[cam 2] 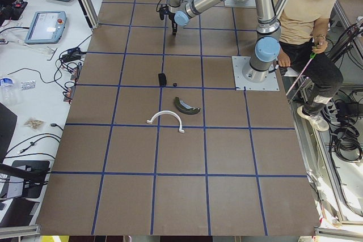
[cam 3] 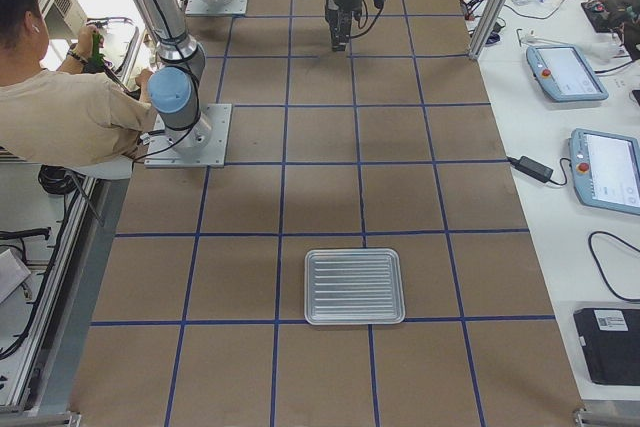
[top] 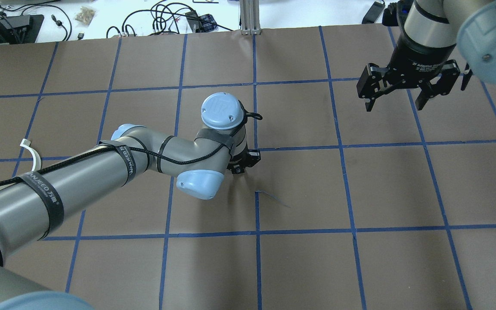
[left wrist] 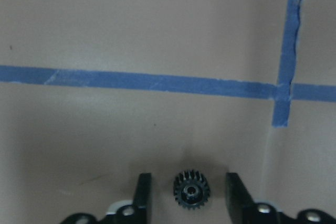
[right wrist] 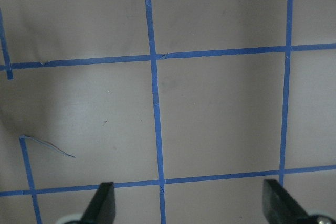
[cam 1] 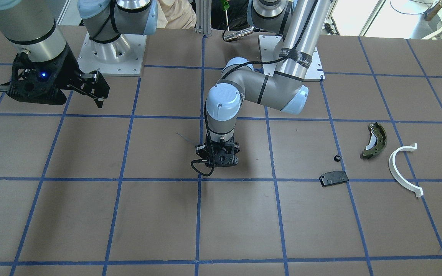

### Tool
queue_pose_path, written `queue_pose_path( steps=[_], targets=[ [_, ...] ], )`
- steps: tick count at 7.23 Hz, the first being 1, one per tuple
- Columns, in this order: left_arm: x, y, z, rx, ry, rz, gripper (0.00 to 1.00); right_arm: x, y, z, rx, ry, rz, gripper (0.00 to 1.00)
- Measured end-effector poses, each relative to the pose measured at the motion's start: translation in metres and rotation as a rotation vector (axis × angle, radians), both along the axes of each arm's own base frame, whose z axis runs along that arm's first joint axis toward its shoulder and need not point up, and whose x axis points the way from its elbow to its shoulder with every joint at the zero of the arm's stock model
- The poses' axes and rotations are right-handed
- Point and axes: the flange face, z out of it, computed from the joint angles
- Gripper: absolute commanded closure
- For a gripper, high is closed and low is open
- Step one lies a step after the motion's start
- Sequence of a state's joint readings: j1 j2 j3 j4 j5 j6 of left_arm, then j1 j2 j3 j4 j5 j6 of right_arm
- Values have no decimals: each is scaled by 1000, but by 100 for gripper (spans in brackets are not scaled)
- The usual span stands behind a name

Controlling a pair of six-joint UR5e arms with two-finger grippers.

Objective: Place bearing gear from tray to pile

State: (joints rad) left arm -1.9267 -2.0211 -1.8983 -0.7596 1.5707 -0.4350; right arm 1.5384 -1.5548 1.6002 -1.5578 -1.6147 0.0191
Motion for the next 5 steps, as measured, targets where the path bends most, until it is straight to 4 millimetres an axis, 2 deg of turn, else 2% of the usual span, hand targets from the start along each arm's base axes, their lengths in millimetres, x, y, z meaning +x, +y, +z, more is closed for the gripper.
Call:
queue_pose_path(
  steps=[3,4,5],
  targets=[
    [2,-1,24,-32,15,-3,100,6,7,8,-13,-5,13,0],
    [7,4,42,-46,27,-4,100,14,11,10,-15,-9,26,0],
    [26,8,58,-50,25,4,100,21,15,11,-14,-11,36,0]
  ],
)
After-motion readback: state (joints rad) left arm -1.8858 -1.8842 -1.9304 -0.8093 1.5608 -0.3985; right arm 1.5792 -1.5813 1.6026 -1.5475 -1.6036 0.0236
